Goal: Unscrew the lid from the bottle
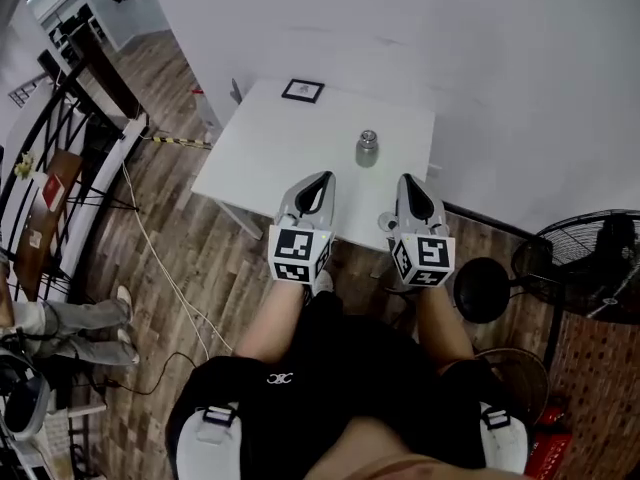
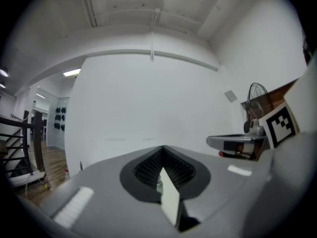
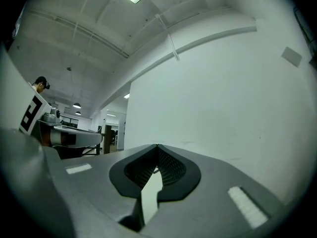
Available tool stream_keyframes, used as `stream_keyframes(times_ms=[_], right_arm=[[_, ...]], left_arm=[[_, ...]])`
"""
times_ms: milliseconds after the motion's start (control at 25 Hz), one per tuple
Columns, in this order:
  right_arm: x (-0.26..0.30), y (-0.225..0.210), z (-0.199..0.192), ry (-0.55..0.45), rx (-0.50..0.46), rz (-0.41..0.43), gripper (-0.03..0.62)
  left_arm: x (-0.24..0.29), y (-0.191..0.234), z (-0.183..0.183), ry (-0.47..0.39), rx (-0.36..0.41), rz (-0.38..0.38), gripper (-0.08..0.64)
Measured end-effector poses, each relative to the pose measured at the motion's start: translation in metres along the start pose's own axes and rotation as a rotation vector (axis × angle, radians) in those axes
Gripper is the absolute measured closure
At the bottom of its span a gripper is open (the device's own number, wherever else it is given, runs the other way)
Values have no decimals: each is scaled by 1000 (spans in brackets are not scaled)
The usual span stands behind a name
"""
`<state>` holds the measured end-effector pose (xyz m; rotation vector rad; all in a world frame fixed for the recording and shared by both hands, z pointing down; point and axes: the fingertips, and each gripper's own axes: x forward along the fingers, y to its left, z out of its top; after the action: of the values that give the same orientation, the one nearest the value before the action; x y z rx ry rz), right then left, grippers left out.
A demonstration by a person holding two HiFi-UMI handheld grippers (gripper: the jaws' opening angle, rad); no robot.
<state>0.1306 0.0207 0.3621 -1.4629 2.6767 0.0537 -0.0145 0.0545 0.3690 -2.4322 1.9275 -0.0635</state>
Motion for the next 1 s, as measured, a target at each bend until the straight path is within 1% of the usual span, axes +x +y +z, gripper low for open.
stream_keyframes(times_ms=[160,480,640,1000], right_arm=[[54,-10,-3,9,-8,-38,591],[144,-26,-22,38,-17,-117,591],[163,-38,-29,44,-27,-157,591],[180,-57,-66,122,-18,-221,591]], left_arm=[[51,32,6,3,15,-53,506],[137,93,-10,37,-16,-151,506],[166,105,-23,62,-19,-207,506],[204,107,-63,136,-43,-272,506]])
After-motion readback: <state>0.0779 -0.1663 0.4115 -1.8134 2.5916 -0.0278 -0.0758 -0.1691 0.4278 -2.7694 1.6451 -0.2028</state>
